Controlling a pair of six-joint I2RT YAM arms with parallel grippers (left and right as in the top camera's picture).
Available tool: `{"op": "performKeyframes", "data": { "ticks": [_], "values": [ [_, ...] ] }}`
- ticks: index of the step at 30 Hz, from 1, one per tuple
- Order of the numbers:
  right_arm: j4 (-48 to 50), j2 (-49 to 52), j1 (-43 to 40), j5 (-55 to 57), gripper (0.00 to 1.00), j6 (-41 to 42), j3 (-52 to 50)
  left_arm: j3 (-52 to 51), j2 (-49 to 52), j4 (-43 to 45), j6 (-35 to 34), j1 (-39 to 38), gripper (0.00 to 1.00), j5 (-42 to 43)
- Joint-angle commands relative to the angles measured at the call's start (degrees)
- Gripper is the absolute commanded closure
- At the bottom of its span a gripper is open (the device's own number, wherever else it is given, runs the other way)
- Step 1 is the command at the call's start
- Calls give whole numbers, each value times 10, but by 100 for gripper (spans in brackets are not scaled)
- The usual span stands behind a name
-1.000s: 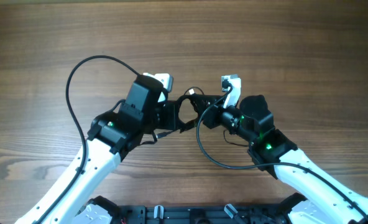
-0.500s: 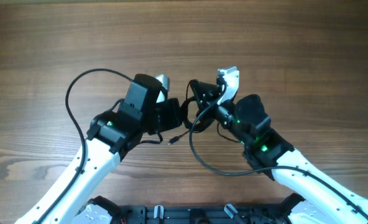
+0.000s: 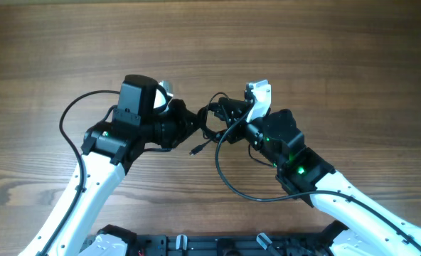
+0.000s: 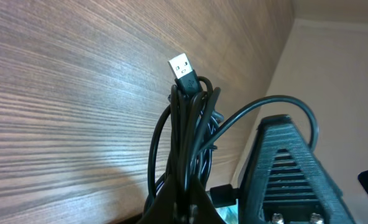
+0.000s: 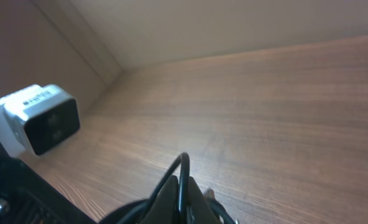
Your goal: Untangle cables
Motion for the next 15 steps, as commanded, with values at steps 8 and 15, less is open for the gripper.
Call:
{"op": "performKeyframes", "data": {
  "ticks": [8,15],
  "values": [
    [-66,0,2,-12,0,78,12,-1,0,4,82,4,96,-19],
    [-235,-99,-27,-41,1,27,12,-1,0,4,352,54,96,-44]
  ]
}}
